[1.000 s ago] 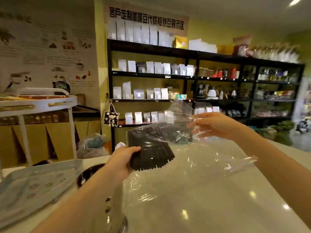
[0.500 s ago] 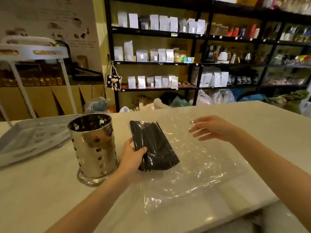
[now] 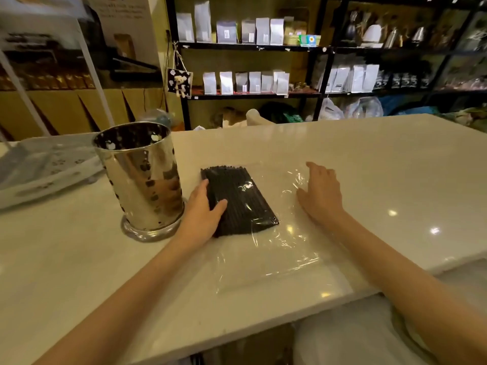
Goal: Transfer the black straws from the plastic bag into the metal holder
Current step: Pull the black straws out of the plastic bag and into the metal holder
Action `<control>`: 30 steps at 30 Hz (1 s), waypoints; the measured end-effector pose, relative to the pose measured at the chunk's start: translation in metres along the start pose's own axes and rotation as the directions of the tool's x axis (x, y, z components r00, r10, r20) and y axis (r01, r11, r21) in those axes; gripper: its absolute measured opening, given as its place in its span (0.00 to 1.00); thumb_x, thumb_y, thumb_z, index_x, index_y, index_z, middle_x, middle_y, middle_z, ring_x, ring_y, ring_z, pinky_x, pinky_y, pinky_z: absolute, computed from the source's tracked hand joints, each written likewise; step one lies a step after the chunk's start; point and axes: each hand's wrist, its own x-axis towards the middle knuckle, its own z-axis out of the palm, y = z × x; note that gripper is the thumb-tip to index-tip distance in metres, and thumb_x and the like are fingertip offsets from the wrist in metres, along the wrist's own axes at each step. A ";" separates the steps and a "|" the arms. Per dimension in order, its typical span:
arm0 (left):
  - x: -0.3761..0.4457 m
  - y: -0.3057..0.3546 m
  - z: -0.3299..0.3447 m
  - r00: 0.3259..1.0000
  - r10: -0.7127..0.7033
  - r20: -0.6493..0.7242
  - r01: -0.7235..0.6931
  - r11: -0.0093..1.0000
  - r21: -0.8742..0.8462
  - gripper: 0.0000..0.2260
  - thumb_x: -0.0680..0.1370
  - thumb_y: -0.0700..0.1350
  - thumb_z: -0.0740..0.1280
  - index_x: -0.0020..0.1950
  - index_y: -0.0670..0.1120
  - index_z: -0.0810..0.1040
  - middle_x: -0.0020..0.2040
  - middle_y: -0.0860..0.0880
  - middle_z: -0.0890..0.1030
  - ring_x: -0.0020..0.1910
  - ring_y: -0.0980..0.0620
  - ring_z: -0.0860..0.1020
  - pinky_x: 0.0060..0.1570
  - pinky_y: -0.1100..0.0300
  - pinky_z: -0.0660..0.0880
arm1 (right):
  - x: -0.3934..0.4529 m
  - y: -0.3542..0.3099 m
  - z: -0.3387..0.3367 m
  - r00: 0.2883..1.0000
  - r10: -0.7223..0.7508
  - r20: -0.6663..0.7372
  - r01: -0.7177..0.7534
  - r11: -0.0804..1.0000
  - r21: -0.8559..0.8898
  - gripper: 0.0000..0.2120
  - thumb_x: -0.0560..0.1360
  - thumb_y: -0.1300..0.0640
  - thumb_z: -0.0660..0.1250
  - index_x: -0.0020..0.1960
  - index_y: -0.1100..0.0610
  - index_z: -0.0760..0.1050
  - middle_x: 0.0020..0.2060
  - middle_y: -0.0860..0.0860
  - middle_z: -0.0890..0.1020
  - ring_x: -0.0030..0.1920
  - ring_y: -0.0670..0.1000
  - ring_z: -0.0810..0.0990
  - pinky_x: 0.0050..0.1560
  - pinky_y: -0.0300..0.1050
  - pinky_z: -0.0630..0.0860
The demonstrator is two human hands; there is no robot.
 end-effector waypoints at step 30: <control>0.007 -0.024 -0.001 0.787 0.444 0.428 -0.601 0.709 0.368 0.27 0.74 0.60 0.46 0.70 0.52 0.63 0.74 0.50 0.61 0.74 0.53 0.54 0.73 0.50 0.52 | -0.117 -0.078 0.023 0.706 -0.708 0.022 0.649 0.659 0.380 0.06 0.72 0.57 0.67 0.47 0.57 0.80 0.44 0.50 0.82 0.45 0.41 0.71 0.49 0.30 0.67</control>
